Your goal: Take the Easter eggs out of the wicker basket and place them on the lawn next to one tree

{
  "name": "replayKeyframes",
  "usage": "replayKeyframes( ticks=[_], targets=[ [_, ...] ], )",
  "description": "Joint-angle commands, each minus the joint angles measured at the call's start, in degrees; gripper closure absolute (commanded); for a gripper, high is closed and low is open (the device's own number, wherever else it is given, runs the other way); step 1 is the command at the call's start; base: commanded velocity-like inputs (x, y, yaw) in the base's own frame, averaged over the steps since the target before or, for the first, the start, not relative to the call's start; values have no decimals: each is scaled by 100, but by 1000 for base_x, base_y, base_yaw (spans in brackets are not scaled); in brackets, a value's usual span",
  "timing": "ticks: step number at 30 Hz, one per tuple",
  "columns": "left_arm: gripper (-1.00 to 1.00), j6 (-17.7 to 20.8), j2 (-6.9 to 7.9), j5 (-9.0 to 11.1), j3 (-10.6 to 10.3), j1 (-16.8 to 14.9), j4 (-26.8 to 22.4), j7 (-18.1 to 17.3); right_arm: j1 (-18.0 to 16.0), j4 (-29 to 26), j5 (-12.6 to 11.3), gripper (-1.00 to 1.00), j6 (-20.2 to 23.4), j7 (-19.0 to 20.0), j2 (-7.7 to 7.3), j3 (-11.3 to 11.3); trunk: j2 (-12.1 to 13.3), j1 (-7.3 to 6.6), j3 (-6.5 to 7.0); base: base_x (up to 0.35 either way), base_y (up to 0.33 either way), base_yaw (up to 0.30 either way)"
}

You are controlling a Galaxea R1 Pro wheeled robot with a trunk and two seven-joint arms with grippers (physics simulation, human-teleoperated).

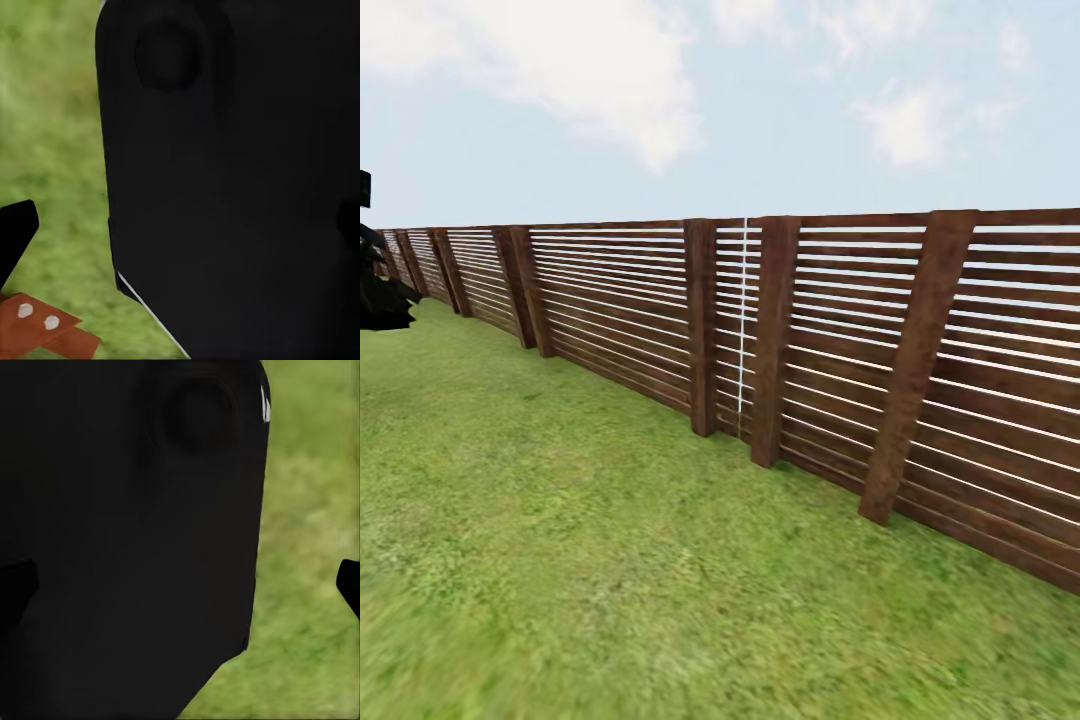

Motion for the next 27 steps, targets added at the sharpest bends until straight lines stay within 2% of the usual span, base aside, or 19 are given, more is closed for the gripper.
replayKeyframes(
  ticks=[1,5,27],
  targets=[
    [-100,33,33,-4,-14,33,-23,-33,-34,33,33,-100,-33,25,-33,-21,-2,0,-3,0,0,0],
    [-100,90,71,-7,-11,54,-15,-32,-81,96,65,-100,-162,26,-58,-19,-2,0,-3,0,0,0],
    [-100,85,71,-20,-4,-2,-70,-20,-118,47,64,-100,-162,26,-34,-28,-2,0,-3,0,0,0]
  ],
)
